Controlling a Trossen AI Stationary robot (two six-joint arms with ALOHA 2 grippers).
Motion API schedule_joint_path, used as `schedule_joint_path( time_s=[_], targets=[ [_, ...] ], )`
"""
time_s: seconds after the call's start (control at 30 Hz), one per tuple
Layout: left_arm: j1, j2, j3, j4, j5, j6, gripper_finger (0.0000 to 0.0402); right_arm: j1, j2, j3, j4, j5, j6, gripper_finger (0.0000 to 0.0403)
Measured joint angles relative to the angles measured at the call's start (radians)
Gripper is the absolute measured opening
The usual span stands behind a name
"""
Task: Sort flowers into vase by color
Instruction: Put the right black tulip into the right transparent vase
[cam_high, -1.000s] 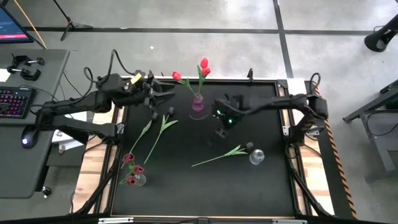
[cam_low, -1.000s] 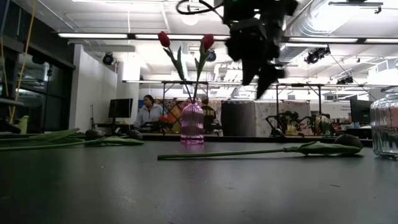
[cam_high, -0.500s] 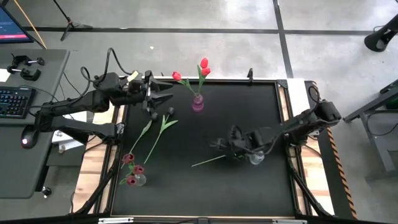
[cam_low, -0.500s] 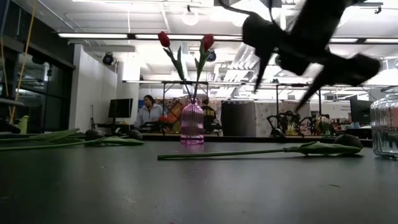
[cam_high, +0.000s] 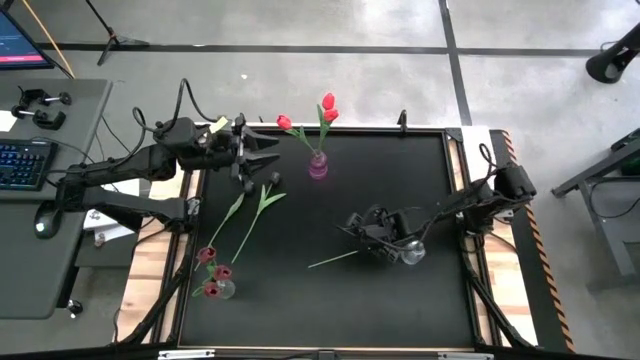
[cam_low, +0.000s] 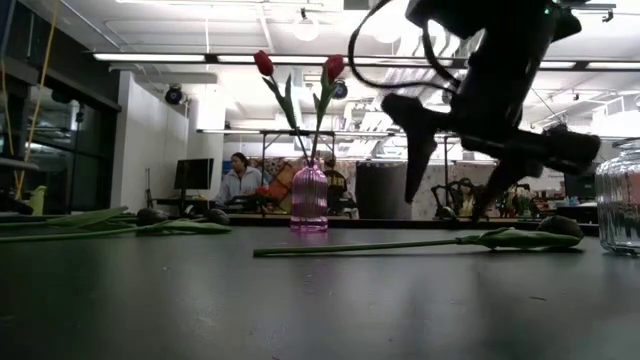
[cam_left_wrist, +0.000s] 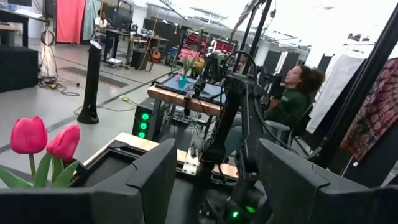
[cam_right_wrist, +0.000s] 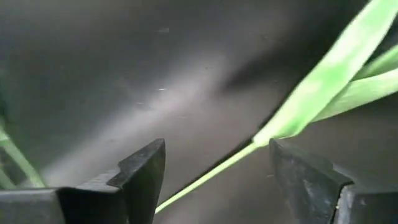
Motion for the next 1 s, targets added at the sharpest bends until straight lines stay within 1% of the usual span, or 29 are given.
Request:
schedule_joint_path(
  time_s=[0.17,0.43,0.83,0.93,1.0],
  targets=[
    [0.000,0.000,0.000,0.001,0.000,-0.021,0.0207,0.004,0.016,-0.001,-0.023,-0.076,-0.006,0.0271],
    [0.000,0.000,0.000,0.001,-0.006,-0.012,0.0207,-0.003,0.024,-0.001,-0.088,-0.079,0.002,0.0271],
    [0.000,0.000,0.000,-0.001,-0.008,-0.038,0.0207,-0.020,0.074,0.004,-0.071,-0.080,0.000,0.0270],
    [0.000,0.000,0.000,-0.006,-0.008,-0.038,0.0207,-0.021,0.075,0.004,-0.077,-0.079,-0.005,0.0252],
    [0.000,0.000,0.000,-0.012,-0.008,-0.038,0.0207,-0.021,0.076,0.004,-0.083,-0.080,-0.006,0.0225]
  ],
)
